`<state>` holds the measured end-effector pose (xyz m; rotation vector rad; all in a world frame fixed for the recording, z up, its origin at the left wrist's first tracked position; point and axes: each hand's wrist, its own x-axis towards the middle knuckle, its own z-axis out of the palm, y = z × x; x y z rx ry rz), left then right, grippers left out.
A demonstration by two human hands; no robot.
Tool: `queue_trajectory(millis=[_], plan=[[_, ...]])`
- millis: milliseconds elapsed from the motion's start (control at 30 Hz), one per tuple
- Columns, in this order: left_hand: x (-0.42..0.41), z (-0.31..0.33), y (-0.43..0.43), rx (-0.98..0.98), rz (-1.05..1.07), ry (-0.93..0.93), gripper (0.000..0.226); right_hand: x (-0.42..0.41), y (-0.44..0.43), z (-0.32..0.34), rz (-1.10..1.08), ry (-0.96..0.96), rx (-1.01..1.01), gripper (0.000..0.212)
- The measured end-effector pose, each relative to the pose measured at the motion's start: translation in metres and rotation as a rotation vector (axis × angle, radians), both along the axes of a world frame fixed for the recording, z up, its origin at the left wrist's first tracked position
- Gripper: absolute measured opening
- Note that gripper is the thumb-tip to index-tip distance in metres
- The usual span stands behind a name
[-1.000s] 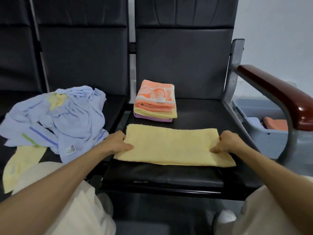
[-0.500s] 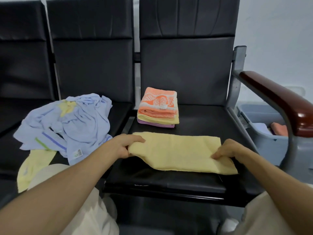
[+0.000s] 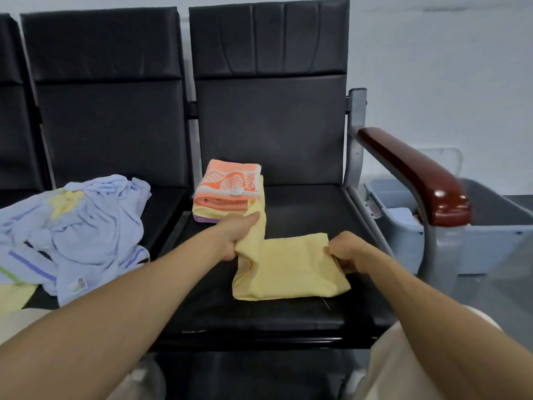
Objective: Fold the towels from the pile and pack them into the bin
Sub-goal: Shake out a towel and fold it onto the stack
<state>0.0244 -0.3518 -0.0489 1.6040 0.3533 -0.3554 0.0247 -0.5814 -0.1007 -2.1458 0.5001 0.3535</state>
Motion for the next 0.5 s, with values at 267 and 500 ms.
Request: queue_trajectory(millis=[267, 500], plan=[[0.005, -0.03, -0.085, 0.332, -0.23, -0.026, 0.033, -0.006, -0.004, 0.008, 0.013, 0.023, 0.095, 0.024], [-0.011, -0.036, -0.103, 0.169, -0.433, 0.048, 0.016, -0.009, -0.004, 0.009, 0.062, 0.017, 0.121, 0.032]])
